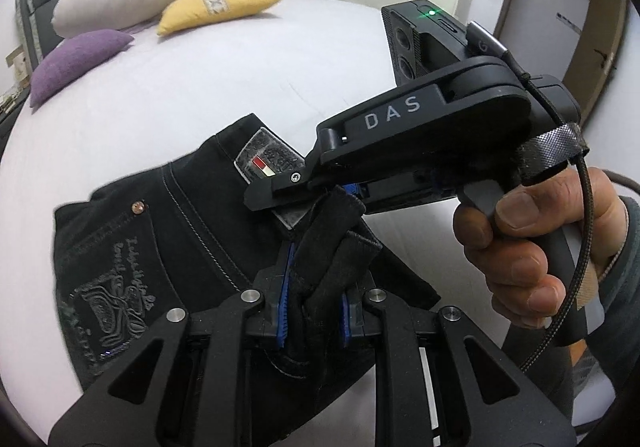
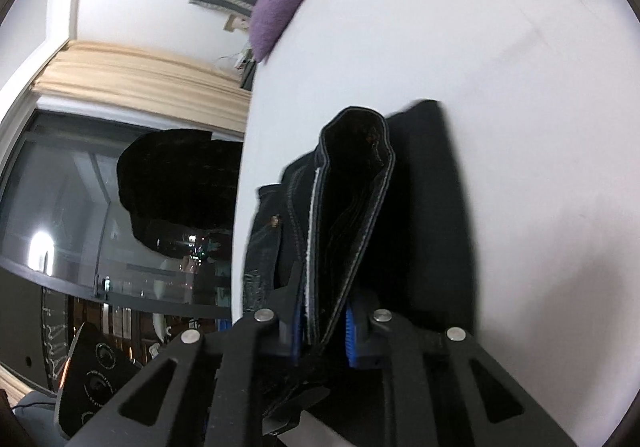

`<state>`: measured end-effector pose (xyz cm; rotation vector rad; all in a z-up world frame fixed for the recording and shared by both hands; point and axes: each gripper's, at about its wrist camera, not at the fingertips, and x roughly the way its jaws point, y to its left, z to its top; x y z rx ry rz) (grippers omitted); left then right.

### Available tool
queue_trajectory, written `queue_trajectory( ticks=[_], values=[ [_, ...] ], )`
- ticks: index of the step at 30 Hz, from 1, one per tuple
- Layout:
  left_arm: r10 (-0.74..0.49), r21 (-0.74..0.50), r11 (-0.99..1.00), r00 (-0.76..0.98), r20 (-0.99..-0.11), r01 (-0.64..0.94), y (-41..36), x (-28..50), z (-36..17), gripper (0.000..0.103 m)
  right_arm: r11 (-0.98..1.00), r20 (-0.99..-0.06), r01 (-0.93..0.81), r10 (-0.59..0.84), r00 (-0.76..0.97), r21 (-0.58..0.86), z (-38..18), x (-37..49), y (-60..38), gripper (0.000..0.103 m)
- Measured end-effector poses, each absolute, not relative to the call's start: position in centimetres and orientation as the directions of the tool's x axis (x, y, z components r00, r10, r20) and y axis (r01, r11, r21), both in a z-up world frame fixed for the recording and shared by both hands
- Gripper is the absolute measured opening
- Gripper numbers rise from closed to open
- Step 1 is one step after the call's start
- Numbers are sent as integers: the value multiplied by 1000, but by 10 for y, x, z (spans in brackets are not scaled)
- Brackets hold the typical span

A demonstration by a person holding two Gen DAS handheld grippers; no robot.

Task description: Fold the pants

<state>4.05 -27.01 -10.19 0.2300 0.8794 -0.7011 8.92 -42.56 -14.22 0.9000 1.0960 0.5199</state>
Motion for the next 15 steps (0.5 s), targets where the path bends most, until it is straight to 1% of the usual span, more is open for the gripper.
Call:
queue_trajectory(
  ticks=[3,7,8,10,13,14,15],
  values=[
    [-457,-88,752,421,-784,653,-282,39,-117,17,555,-541,92,739,402,827,-157,79,-438,18],
    [-461,-94,747,411,-786,658,-291,44,-124,17,550,-538,103,732,419,829,-165,76,-443,17],
    [-463,-98,743,402,-790,662,-293,44,-128,19,551,-538,104,730,422,828,-166,74,-444,17],
    [-476,-122,741,388,-789,661,-291,46,-132,23,547,-536,110,727,429,830,-170,74,-441,16],
    [-533,-224,729,330,-779,647,-273,47,-122,28,530,-514,103,730,451,842,-172,71,-441,15],
    [-554,-256,724,319,-769,641,-263,46,-116,32,530,-513,102,727,457,842,-170,68,-442,15],
    [-574,-278,723,324,-752,633,-249,42,-107,40,534,-517,105,723,459,839,-169,65,-445,16]
  ],
)
